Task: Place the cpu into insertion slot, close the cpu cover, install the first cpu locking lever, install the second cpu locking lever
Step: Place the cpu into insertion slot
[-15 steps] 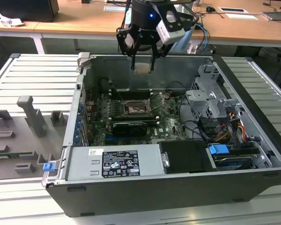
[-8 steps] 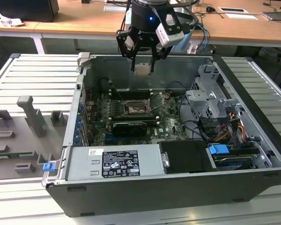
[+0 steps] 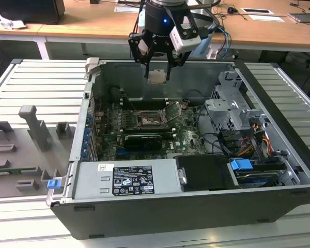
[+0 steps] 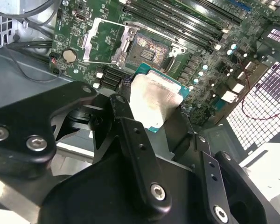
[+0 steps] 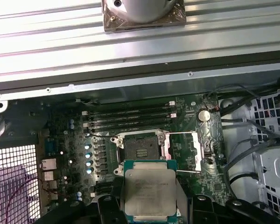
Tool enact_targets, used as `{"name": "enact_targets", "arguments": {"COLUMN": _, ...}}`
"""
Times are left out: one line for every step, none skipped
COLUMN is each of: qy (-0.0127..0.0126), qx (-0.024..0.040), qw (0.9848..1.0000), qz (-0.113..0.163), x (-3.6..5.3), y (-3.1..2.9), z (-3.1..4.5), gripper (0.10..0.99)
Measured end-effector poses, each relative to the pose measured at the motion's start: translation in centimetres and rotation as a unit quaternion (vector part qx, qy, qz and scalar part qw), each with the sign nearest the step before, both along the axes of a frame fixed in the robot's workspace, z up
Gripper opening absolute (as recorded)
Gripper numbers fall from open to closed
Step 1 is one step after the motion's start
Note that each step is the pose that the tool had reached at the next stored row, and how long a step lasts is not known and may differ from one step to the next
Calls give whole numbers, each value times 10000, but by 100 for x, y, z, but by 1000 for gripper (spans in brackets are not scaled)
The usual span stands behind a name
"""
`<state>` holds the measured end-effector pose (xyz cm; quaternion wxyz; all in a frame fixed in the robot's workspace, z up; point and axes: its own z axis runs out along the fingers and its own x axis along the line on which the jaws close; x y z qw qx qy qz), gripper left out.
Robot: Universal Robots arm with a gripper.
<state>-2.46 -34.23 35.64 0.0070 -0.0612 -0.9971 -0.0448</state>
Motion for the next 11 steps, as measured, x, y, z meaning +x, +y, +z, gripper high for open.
{"name": "enact_targets", "arguments": {"qy": 0, "qx": 0, "qw": 10000, "qz": -35, "x": 0, "y": 0, "z": 0, "gripper": 529}}
{"name": "enact_targets", "arguments": {"qy": 0, "qx": 0, "qw": 10000, "qz": -83, "x": 0, "y": 0, "z": -1, "gripper": 529}}
{"name": "enact_targets", "arguments": {"qy": 0, "qx": 0, "qw": 9999, "qz": -122, "x": 0, "y": 0, "z": -2, "gripper": 529}}
{"name": "enact_targets", "arguments": {"qy": 0, "qx": 0, "qw": 9999, "qz": -168, "x": -1, "y": 0, "z": -2, "gripper": 529}}
{"name": "enact_targets", "arguments": {"qy": 0, "qx": 0, "qw": 9998, "qz": -185, "x": 0, "y": 0, "z": -2, "gripper": 529}}
{"name": "enact_targets", "arguments": {"qy": 0, "qx": 0, "qw": 9998, "qz": -199, "x": -1, "y": 0, "z": -2, "gripper": 529}}
{"name": "enact_targets", "arguments": {"qy": 0, "qx": 0, "qw": 9998, "qz": -212, "x": -1, "y": 0, "z": -2, "gripper": 529}}
{"name": "enact_targets", "arguments": {"qy": 0, "qx": 0, "qw": 9997, "qz": -225, "x": -1, "y": 0, "z": -3, "gripper": 529}}
{"name": "enact_targets", "arguments": {"qy": 0, "qx": 0, "qw": 9997, "qz": -258, "x": -1, "y": 0, "z": -4, "gripper": 529}}
{"name": "enact_targets", "arguments": {"qy": 0, "qx": 0, "qw": 9996, "qz": -278, "x": -1, "y": 0, "z": -5, "gripper": 529}}
{"name": "enact_targets", "arguments": {"qy": 0, "qx": 0, "qw": 9996, "qz": -296, "x": -1, "y": 0, "z": -6, "gripper": 529}}
